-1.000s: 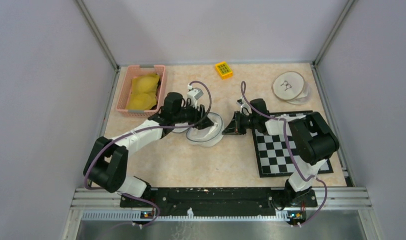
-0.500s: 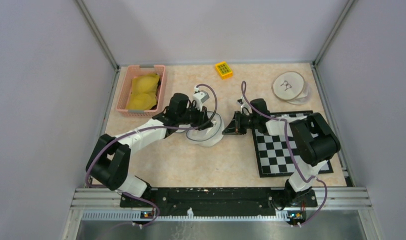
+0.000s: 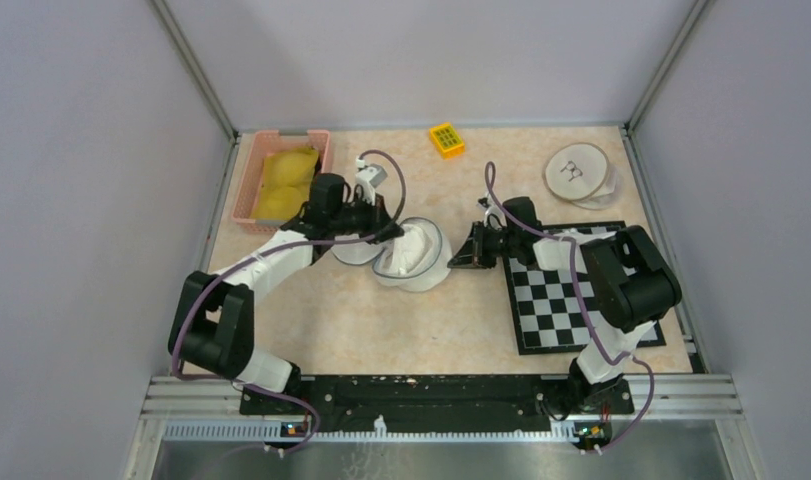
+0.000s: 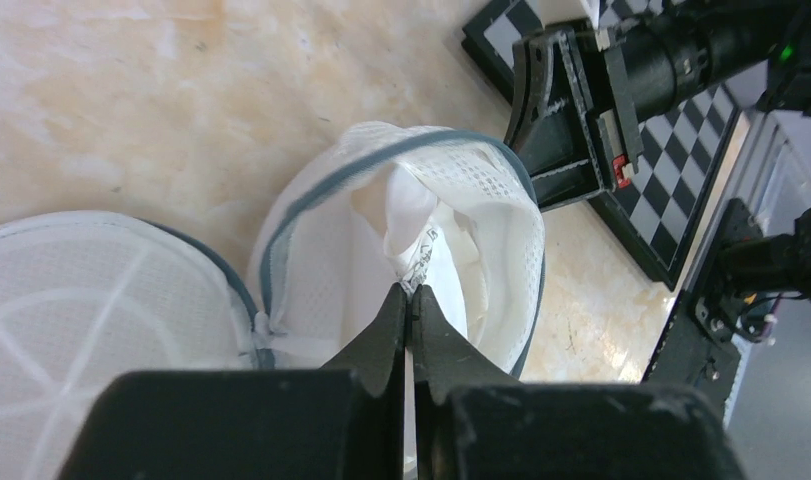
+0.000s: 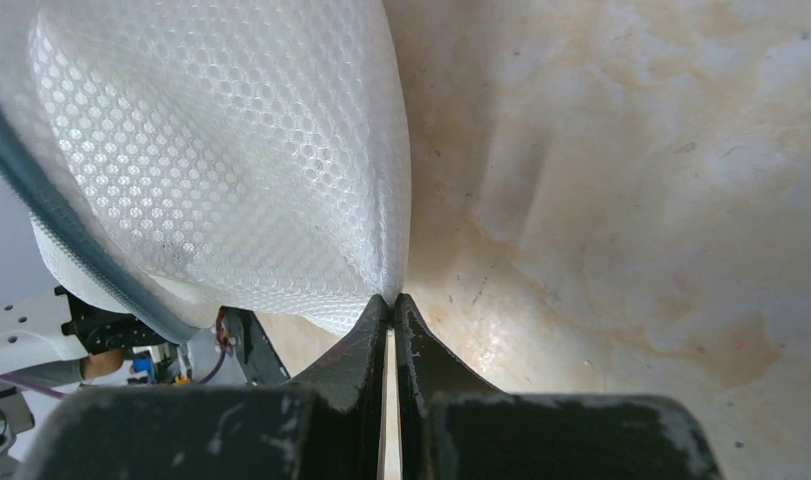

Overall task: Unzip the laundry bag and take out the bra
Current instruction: Pick up the bra from the laundry bag.

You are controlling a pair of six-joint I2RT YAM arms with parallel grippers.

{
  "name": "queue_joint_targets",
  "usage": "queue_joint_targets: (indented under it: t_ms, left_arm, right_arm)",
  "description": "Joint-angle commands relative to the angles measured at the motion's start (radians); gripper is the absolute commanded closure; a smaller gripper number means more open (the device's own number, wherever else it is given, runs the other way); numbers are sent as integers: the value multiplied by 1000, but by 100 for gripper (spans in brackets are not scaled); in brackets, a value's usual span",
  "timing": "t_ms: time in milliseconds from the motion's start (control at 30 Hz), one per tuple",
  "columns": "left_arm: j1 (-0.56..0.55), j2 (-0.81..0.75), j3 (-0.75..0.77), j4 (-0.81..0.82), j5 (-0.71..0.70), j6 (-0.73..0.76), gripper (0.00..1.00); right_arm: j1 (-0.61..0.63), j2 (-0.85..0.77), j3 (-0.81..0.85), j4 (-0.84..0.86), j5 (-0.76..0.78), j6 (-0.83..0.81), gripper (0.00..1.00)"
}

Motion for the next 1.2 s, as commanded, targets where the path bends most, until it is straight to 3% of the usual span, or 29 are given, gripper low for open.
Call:
queue_joint_targets:
  t_ms: [0, 300, 433, 567, 600, 833, 1033, 1167]
  left_arm:
    - [89, -47, -14, 80, 137, -49, 100]
    - [175, 52, -12, 48, 157, -68, 98]
    - [168, 72, 2, 35, 258, -66, 53]
    - [152, 10, -20, 35, 263, -34, 23]
    - [152, -8, -27, 35, 261, -23, 20]
    - [98, -53, -48, -1, 292, 25, 25]
    - [-7, -34, -16, -31, 169, 80, 26]
    - [-28, 6, 28, -86, 81, 103, 37]
  right_arm:
    - [-16, -33, -12, -16, 30, -35, 100]
    - [-17, -37, -13, -12, 22, -31, 100]
    - [-14, -41, -13, -4, 13, -28, 100]
    - [-13, -41, -15, 4, 6, -22, 100]
    - [-12, -42, -16, 5, 6, -21, 100]
    - [-10, -31, -10, 9, 9, -21, 100]
    - [-9, -23, -3, 2, 8, -27, 100]
    - [-8, -24, -2, -4, 12, -35, 100]
